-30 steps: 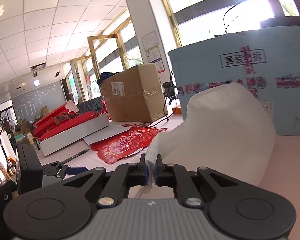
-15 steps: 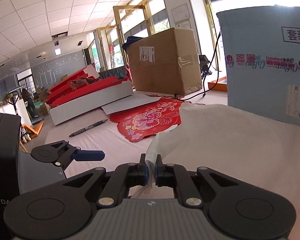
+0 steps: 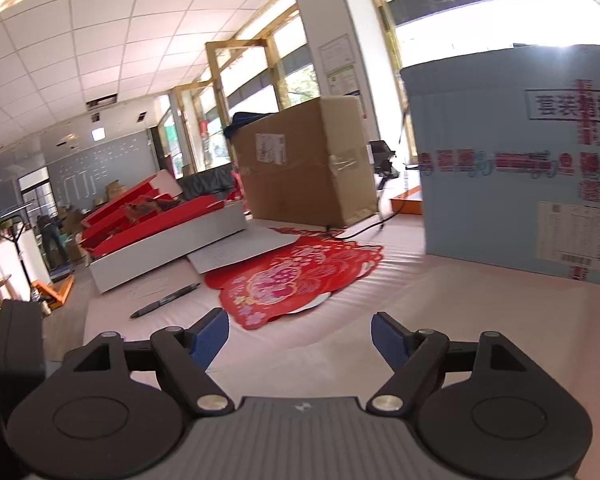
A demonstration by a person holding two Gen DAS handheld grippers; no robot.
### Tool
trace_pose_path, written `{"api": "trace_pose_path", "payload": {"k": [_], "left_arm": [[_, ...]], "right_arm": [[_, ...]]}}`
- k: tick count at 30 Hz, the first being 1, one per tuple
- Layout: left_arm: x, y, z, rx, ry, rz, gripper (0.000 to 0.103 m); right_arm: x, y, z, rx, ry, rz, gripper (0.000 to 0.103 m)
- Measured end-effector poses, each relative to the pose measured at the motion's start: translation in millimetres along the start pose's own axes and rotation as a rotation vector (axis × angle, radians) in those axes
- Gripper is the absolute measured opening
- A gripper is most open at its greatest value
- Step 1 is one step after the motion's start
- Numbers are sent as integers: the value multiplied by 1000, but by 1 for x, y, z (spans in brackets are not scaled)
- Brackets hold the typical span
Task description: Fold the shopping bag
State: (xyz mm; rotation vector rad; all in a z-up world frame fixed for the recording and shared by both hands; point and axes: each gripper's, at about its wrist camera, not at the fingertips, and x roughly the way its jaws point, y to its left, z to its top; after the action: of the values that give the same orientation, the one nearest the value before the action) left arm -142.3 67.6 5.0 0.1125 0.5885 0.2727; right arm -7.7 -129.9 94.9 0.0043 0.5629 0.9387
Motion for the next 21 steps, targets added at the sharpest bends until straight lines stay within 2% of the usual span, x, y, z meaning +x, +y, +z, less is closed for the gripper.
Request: {"api": "trace_pose_path", "payload": {"k": [2,5,8,13,18,21], "left_arm": [[-10,11,-3,-30,-10,6,103],[-28,28,2,-94,-87,25,103],[-28,27,13,-127,-142,16,103],[-9,6,23,-98,-118,-72,103],[-21,-18,30,-59,-192,-140,103],[-32,-33,33,-14,-262,-121,103]], "right_arm": [[-8,-25,4,49,-3,-83,81],[-15,-60,5,101,8,-210,81],[-12,-81,1,119,27,-268,80],[0,-112,-8,175,75,-303,80],[15,-133,-13,241,98,-298,80],[23,-145,-16,291,101,-286,80]]}}
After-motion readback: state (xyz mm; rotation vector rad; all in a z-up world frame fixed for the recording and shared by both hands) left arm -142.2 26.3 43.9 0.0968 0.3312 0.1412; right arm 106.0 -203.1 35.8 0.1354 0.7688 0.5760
